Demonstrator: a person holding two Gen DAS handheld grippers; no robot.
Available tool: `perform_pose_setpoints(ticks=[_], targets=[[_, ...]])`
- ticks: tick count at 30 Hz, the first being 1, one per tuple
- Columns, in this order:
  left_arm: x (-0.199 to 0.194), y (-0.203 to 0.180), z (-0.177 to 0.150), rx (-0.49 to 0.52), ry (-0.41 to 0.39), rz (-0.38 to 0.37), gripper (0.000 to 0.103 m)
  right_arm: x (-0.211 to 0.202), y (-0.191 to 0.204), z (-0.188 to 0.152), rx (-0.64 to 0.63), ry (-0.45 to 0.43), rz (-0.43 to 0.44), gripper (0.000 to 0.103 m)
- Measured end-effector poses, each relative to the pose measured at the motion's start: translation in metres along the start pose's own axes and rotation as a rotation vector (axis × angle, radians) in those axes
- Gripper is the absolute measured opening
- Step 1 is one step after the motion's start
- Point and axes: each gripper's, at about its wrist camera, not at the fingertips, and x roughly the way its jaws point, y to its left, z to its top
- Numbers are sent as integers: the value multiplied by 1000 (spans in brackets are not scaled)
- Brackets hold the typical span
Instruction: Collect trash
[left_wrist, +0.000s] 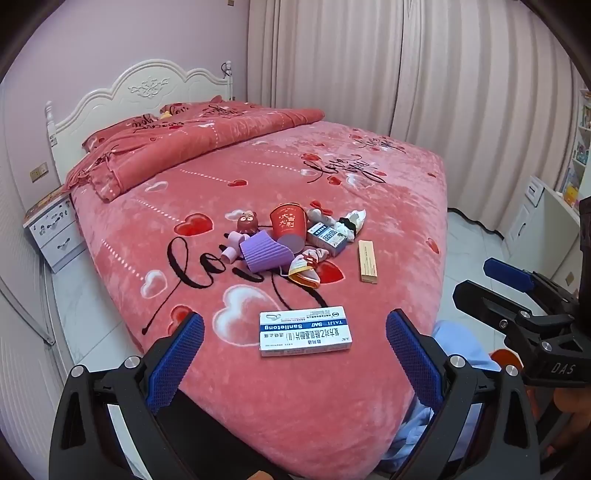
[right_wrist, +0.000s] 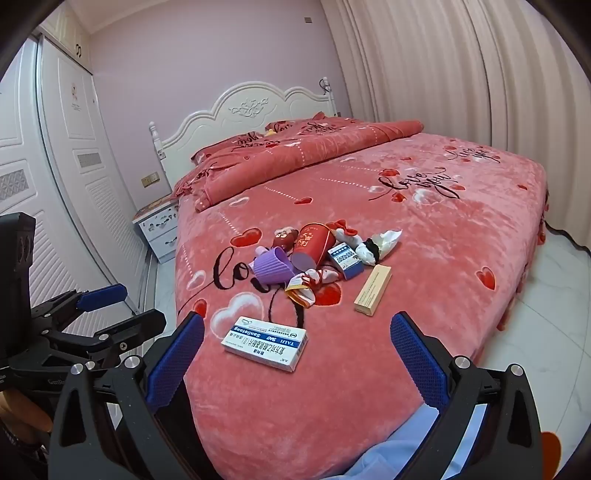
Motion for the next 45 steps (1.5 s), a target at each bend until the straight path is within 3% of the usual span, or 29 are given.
perform_pose_setpoints(ticks=[45], targets=[[0,-2,-5,4,10,4,97,1,1,0,2,-4,3,99]])
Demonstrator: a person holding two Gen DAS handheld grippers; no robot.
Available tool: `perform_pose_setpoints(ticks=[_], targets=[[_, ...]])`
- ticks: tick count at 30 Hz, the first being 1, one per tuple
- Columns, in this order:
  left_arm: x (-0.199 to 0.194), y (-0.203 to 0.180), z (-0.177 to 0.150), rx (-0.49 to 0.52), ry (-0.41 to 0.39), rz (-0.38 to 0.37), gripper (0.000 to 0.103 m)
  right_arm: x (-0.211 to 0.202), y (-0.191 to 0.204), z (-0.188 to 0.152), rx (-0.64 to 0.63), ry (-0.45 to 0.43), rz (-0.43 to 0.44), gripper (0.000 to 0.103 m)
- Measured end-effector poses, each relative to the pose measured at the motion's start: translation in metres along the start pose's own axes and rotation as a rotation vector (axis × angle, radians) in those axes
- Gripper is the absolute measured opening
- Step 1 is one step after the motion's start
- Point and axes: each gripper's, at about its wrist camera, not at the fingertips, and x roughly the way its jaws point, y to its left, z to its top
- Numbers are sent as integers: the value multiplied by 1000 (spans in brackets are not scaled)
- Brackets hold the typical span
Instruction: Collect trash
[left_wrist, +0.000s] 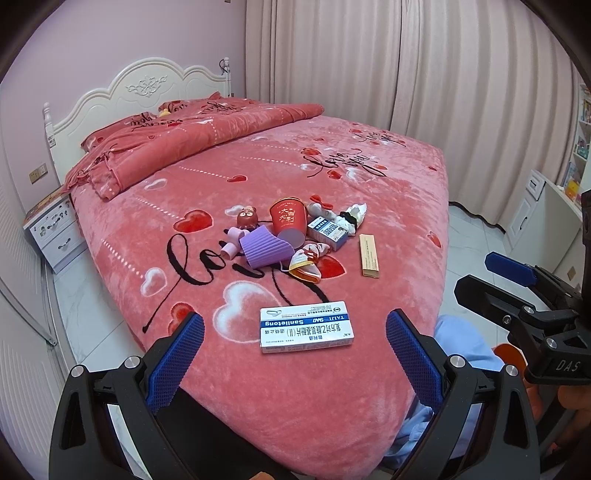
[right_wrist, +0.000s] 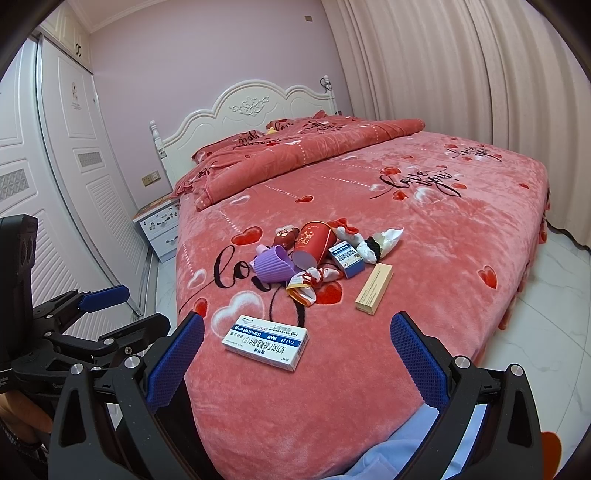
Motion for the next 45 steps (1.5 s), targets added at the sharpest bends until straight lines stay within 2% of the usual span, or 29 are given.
perform_pose_setpoints(ticks=[45], targets=[[8,2,-8,11,20,6,97,2,1,-2,2,7,-1,99]])
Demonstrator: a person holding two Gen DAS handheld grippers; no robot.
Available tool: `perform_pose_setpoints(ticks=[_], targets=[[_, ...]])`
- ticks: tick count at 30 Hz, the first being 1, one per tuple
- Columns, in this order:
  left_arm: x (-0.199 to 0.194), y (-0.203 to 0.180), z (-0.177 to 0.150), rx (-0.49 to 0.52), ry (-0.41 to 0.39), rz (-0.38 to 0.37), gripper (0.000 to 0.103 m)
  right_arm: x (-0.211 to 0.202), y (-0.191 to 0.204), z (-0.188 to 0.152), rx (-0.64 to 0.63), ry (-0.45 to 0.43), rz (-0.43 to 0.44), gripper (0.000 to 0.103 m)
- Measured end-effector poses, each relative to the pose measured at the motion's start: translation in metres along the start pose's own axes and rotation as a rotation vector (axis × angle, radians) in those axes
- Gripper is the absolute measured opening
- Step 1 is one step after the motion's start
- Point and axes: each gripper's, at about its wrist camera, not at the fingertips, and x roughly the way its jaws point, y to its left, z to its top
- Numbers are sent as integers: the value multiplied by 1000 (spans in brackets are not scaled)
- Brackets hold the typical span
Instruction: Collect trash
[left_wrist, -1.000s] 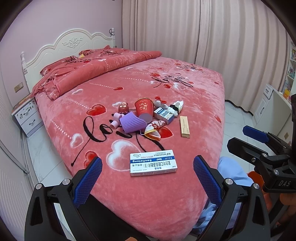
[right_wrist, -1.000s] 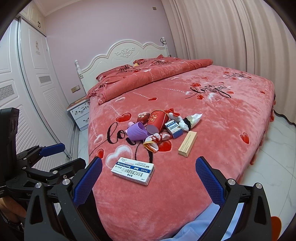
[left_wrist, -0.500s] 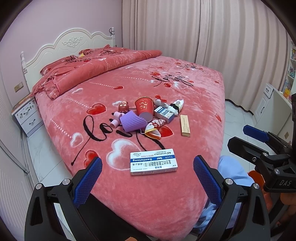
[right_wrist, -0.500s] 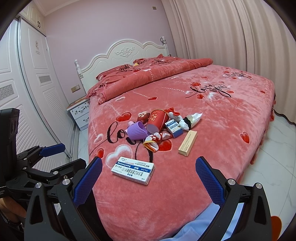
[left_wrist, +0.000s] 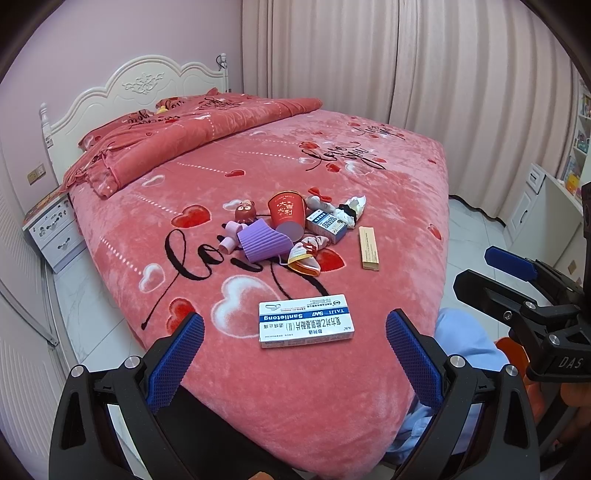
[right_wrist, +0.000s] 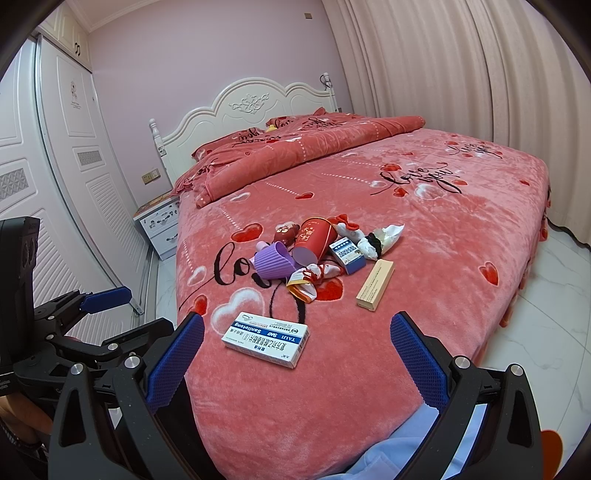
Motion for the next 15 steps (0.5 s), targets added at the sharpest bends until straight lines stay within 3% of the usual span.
perform_pose_setpoints(ticks=[15], targets=[[1,-1,-5,10,13,1,97,2,-1,0,0,1,2,99]])
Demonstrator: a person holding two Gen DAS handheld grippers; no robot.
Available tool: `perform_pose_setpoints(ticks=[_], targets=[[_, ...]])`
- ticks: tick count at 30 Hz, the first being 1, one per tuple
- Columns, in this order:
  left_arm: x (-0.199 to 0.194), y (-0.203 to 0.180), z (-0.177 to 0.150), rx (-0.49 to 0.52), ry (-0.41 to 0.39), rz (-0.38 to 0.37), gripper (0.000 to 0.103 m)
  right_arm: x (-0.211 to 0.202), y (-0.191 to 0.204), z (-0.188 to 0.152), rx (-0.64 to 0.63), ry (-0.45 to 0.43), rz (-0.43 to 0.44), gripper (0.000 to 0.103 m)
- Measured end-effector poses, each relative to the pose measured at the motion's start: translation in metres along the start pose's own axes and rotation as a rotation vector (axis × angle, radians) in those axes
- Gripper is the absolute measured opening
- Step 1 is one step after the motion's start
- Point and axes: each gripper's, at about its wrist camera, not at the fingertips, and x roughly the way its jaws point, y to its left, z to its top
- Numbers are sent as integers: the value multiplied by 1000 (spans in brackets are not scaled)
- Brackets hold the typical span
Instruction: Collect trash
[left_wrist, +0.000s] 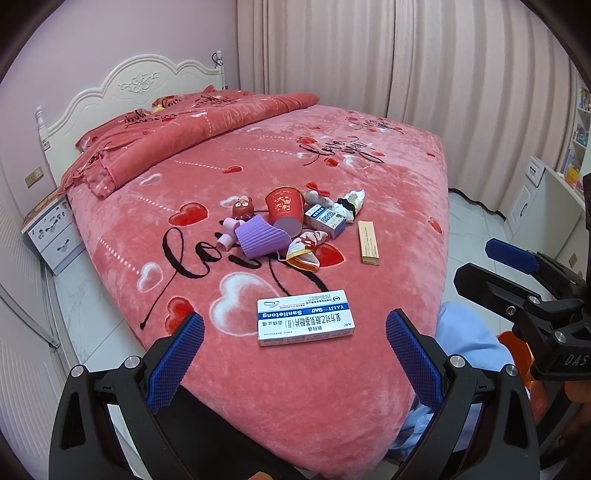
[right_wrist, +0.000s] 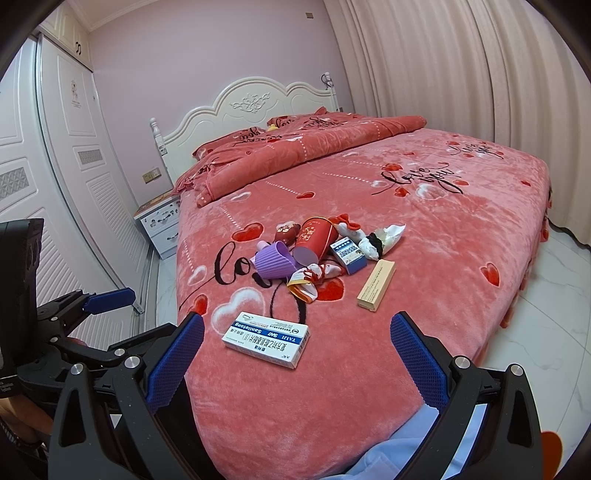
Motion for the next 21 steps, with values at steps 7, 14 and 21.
perform_pose_setpoints(ticks=[7,14,21], targets=[[9,-4,4,38,28,17,97,1,-3,0,11,-8,9,99],[20,-3,8,65,70,-15,97,10,-6,3,22,-12,35,99],[42,-7,7,186,114,-51,97,24,-13,4,5,6,83,99]])
